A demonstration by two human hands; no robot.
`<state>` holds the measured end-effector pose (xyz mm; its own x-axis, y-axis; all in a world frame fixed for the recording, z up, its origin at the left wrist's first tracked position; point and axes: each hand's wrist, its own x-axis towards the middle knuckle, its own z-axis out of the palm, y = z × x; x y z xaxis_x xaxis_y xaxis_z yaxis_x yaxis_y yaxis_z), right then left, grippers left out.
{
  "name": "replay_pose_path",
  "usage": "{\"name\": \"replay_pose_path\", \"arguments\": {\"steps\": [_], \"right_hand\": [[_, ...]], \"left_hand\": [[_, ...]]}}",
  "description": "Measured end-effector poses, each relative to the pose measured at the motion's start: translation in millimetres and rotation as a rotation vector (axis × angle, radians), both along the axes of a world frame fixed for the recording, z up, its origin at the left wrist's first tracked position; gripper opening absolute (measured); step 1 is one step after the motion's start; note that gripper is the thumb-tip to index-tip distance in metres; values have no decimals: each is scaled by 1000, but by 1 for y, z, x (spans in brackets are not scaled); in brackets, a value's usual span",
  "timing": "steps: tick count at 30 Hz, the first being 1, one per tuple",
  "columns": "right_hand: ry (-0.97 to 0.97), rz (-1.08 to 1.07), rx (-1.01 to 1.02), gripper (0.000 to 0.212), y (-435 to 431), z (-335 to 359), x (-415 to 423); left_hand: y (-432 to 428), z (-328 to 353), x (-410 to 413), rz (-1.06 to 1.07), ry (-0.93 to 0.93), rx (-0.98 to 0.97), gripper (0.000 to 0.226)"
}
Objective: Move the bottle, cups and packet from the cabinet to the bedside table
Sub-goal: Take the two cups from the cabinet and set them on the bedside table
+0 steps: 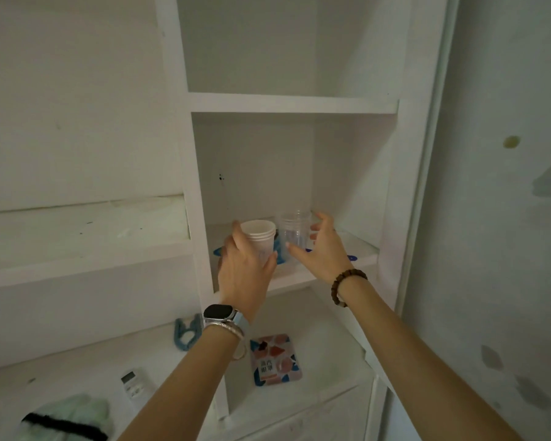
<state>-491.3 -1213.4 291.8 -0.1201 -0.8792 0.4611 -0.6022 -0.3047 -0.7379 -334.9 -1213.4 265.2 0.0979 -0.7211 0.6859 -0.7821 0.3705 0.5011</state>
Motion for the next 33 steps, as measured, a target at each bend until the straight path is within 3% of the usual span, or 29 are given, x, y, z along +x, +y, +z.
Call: {"name": "replay_pose_path", "arguments": {"steps": [6, 11, 17, 20, 25, 33], "right_hand": [[-75, 24, 15, 92, -27, -3, 4], [-77, 34, 21, 74, -35, -4, 5], [-102, 33, 0, 69, -29, 1, 3], [-112, 40, -33, 67, -16, 3, 0], [-104, 68, -72, 68, 18, 2, -5], [-170, 273, -72, 63, 93, -24, 2]], "left_hand": [[-13, 2, -8, 120, 4, 55, 85], [-20, 2, -10, 105, 81, 95, 79], [-14, 4, -8, 49, 141, 49, 72], [-2, 5, -10, 20, 137, -21, 70], [26, 4, -9, -57, 284, -41, 66], [115, -32, 15, -61, 398, -27, 67]]}}
